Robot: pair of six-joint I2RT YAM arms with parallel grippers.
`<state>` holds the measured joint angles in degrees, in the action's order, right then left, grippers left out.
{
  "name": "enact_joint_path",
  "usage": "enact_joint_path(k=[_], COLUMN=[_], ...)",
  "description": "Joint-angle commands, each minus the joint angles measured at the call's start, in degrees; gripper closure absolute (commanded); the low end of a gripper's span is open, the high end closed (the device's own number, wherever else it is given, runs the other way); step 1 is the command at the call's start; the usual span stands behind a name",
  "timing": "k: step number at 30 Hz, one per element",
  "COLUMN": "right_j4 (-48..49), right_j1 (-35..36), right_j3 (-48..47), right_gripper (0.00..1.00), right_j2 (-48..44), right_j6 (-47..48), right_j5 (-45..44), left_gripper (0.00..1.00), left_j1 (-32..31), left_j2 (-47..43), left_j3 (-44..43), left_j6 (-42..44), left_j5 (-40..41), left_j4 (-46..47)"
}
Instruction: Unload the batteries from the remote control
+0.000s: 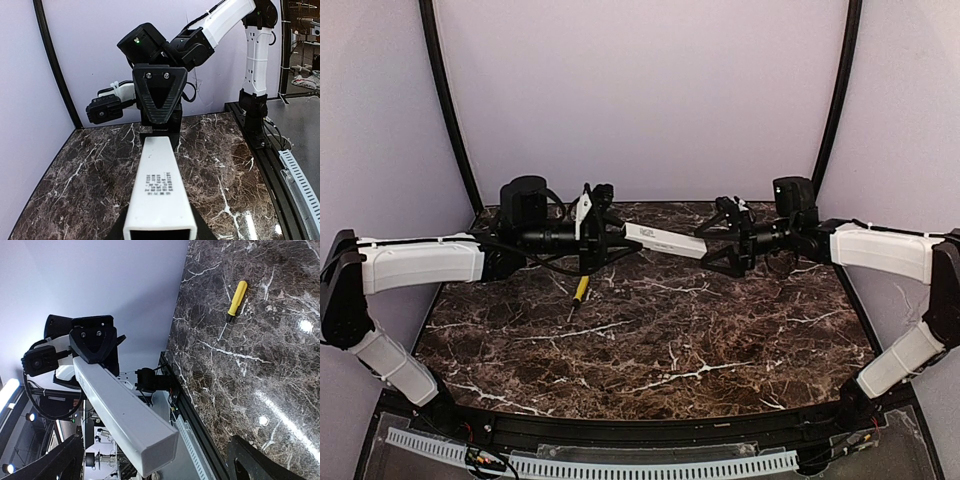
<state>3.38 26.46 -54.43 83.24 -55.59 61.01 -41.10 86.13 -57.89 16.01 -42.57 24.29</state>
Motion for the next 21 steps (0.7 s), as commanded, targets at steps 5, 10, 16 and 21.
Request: enact_joint_path(k=[5, 10, 16, 21], right_j4=[14.04, 19.10, 25.34, 32.73], right_j1=[2.38, 3.68, 4.73, 4.83], right_j3=[0.83, -0.36, -0.72, 0.31], right_gripper=[0.10, 0.17, 0.29, 0.47], right_j2=[0.65, 2.43, 4.15, 4.79], right_j6=[-8.91, -12.65, -16.32, -20.08], right_j5=[3.46, 3.87, 4.53, 5.07], left_gripper=[1.00, 1.00, 1.00, 1.00], left_j1=[-0.36, -0.38, -0.35, -0.36], left_j2=[1.01, 1.68, 2.26, 2.76], left_j3=[0.96, 1.06, 1.27, 1.47], left_j6=[-4.54, -4.93, -5.57, -5.83], left_j5=[-2.10, -2.56, -2.27, -2.32], left_j4=[9.65, 11.02, 12.49, 13.35])
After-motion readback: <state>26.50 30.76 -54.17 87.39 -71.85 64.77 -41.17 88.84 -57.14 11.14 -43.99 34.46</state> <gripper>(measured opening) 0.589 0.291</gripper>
